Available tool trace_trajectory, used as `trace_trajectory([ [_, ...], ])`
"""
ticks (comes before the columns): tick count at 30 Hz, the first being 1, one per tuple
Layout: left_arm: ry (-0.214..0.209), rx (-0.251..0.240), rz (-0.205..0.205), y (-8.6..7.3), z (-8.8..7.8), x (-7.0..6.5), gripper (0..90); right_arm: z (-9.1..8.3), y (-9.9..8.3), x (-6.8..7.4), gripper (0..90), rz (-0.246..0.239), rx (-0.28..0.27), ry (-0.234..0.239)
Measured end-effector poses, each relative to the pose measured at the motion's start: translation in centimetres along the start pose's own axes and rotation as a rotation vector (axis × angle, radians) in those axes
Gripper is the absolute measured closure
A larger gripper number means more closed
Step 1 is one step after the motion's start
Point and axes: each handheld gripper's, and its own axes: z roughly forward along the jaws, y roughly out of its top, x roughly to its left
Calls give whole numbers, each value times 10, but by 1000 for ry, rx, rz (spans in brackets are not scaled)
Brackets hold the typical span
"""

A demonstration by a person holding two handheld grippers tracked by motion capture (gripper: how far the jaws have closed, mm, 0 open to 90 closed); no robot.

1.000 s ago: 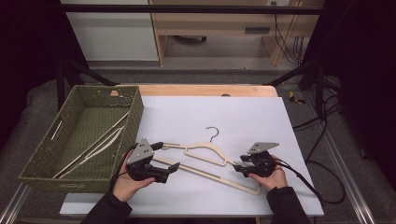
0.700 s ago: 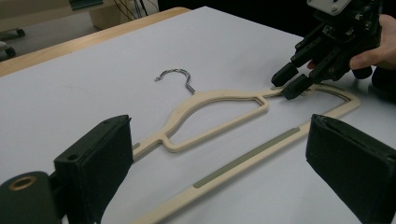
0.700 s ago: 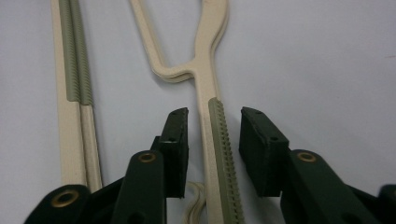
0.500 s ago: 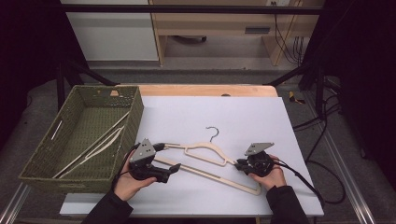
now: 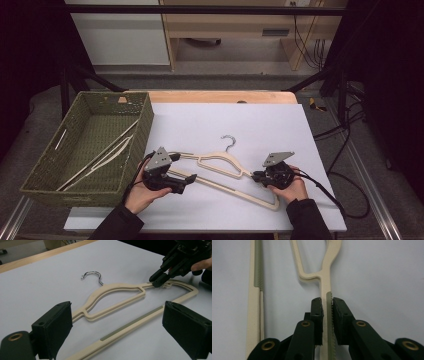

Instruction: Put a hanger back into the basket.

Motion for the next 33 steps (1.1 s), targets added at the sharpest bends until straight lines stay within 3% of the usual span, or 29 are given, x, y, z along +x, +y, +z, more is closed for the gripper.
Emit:
trace_trajectory([
  [16,-8,31,9,-3,3,-2,94,-2,0,-1,794,19,-10,7],
  [24,-12,44,11,-5,5,-3,95,5,-1,0,794,26,19,3],
  [33,-14,50,9,-6,7,-4,96,-5,2,-2,797,34,-49,30],
])
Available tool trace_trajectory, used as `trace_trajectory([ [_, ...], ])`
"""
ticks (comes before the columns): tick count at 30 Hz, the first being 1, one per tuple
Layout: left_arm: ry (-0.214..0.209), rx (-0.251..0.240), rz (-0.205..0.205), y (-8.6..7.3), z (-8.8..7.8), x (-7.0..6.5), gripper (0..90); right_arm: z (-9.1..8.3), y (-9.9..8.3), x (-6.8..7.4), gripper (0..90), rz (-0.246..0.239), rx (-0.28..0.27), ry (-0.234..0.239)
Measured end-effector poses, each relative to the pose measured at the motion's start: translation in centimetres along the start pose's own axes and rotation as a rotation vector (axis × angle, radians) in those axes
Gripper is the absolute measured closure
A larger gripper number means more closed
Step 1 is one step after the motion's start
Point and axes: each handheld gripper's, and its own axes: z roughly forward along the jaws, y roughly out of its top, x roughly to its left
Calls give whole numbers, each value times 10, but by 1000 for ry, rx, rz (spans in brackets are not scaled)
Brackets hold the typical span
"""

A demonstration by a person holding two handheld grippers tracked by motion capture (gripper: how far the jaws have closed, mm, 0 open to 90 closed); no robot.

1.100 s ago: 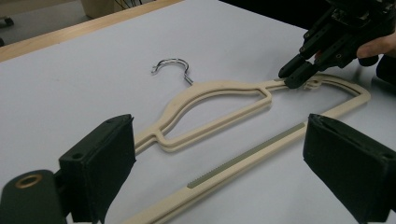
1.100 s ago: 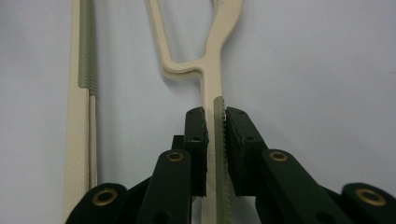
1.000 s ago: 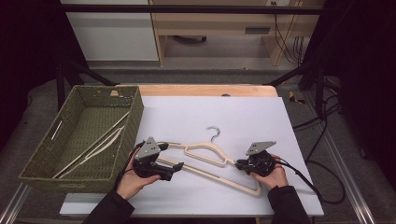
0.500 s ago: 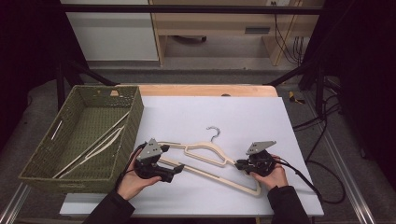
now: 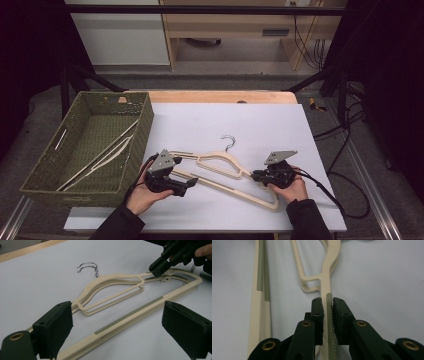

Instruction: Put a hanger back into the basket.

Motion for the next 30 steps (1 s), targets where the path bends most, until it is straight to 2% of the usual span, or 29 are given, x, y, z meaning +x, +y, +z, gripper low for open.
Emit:
trace_trajectory([
  [7,0,4,5,1,3,0,112,-5,2,3,799,-6,-6,-12],
  [8,5,9,5,3,6,1,114,-6,3,3,799,-25,-5,-14],
  [9,5,11,2,5,7,3,117,-8,4,5,799,-12,-6,-17],
  [11,9,3,-6,10,11,6,129,-11,6,6,799,-31,-11,-21],
  [15,18,13,-16,18,23,11,143,-15,8,8,799,-34,-22,-22],
  [16,23,22,-24,23,32,15,146,-17,9,10,799,-40,-21,-27],
  [17,23,22,-24,23,32,15,151,-17,9,10,799,-40,-21,-27],
  [19,26,52,-31,27,48,20,164,-19,11,12,799,-49,-27,-30],
  [20,26,52,-31,27,48,20,168,-20,11,12,799,-51,-25,-33],
  [21,35,77,-32,30,57,23,172,-20,12,13,799,-49,-30,-33],
  [23,37,85,-29,30,62,25,207,-22,12,14,800,-52,-27,-36],
  [24,40,110,-34,31,70,29,213,-23,13,14,799,-58,-28,-35],
  [27,31,132,-41,32,81,34,245,-26,14,15,799,-65,-32,-37],
  [30,25,149,-24,32,90,35,273,-27,15,16,799,-68,-36,-44],
])
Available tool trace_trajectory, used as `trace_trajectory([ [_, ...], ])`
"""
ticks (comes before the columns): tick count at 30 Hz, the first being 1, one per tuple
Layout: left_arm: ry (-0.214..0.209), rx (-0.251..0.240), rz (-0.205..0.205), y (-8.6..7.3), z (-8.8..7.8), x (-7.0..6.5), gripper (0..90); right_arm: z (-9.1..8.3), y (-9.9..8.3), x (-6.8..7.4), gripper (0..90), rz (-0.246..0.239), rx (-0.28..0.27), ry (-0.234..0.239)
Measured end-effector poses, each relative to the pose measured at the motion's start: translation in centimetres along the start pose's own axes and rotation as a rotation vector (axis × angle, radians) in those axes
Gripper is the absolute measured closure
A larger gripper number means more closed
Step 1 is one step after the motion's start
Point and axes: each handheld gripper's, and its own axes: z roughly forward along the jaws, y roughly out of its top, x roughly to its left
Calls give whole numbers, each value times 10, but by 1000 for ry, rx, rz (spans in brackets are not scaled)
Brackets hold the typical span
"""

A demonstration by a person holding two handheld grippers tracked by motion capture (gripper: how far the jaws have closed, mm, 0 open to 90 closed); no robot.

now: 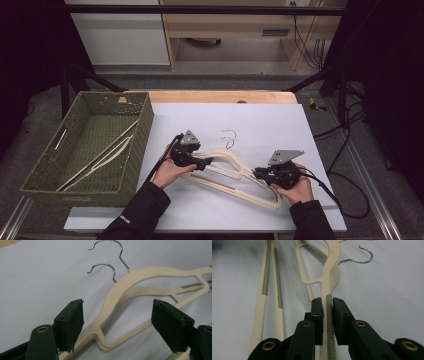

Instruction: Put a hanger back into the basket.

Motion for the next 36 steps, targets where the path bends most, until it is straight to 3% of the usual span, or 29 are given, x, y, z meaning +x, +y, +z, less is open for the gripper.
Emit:
trace_trajectory([
  [11,0,56,51,2,26,3,385,-1,1,3,800,-6,-1,7],
  [16,13,72,75,0,31,3,488,-1,2,4,799,-15,3,9],
  [21,-8,78,92,0,27,2,657,-1,2,4,799,-19,5,11],
  [27,10,110,176,0,19,-4,697,0,0,4,799,-29,5,19],
  [31,19,83,202,1,12,-7,709,2,-2,4,799,-22,22,20],
  [32,25,71,230,1,6,-10,711,3,-3,4,799,-13,23,21],
  [33,25,71,230,1,6,-10,714,4,-3,4,800,-10,27,23],
  [34,35,63,265,1,1,-14,718,5,-4,3,800,-19,35,23],
  [36,40,63,285,0,-3,-17,727,6,-6,2,797,-9,16,34],
])
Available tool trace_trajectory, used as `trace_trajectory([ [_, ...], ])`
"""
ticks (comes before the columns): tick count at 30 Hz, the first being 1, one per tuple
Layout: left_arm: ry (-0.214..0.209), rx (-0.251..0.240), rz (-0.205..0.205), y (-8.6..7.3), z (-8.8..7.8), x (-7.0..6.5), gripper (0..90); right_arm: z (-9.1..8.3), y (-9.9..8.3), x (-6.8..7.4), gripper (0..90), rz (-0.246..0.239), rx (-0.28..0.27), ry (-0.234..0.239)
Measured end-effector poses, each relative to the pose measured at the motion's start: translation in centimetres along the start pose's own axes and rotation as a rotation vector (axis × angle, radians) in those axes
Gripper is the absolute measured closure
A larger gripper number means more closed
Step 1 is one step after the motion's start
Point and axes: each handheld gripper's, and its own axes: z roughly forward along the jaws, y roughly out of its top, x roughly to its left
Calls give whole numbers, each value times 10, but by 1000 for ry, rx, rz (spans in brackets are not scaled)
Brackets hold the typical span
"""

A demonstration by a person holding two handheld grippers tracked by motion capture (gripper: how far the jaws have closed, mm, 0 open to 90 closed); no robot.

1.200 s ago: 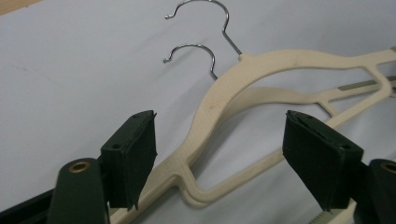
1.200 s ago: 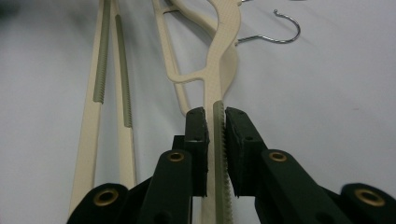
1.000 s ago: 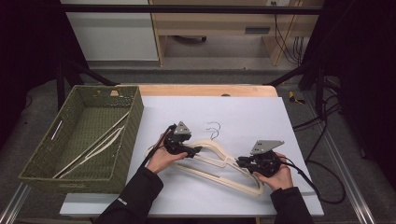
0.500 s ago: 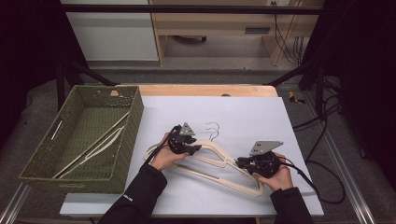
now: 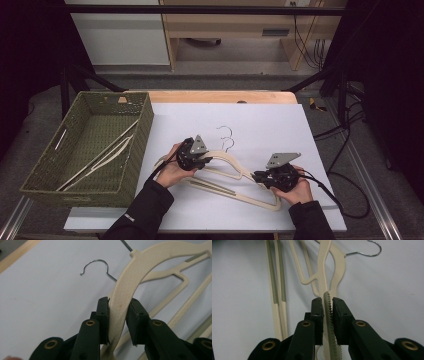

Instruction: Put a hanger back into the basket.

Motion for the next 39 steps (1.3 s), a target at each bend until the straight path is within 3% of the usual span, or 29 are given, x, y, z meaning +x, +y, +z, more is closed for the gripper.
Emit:
trace_trajectory([
  [5,9,-19,16,-3,-5,-6,738,-2,-2,-2,765,22,-15,23],
  [9,15,-28,23,-3,-10,-11,741,-4,3,-1,623,55,-84,62],
  [12,20,-31,35,-1,-14,-16,743,-5,15,1,463,63,-155,37],
  [16,24,-42,41,-1,-19,-23,745,3,34,6,427,60,-177,44],
  [20,28,-55,44,-1,-25,-28,747,22,48,9,457,54,-140,57],
  [24,16,-57,47,-2,-29,-32,747,39,53,11,572,54,-92,89],
  [25,16,-57,47,-2,-29,-32,747,39,53,11,572,54,-92,89],
  [27,16,-49,46,-3,-29,-35,747,45,54,11,702,57,-58,128],
  [28,13,-52,40,-4,-29,-35,747,45,54,12,747,62,-53,162],
  [29,8,-56,35,-5,-30,-35,747,45,54,12,782,54,-58,167],
  [31,-1,-59,23,-5,-31,-34,743,45,54,12,788,49,-55,178],
  [32,-26,-72,2,-5,-36,-34,737,42,54,13,797,51,-60,199],
  [36,-70,-110,-30,-7,-48,-35,585,35,54,16,814,46,-71,239],
  [37,-93,-134,-48,-8,-58,-35,548,33,54,17,820,48,-72,258],
  [39,-97,-164,-75,-10,-67,-36,438,28,55,21,836,44,-81,303],
])
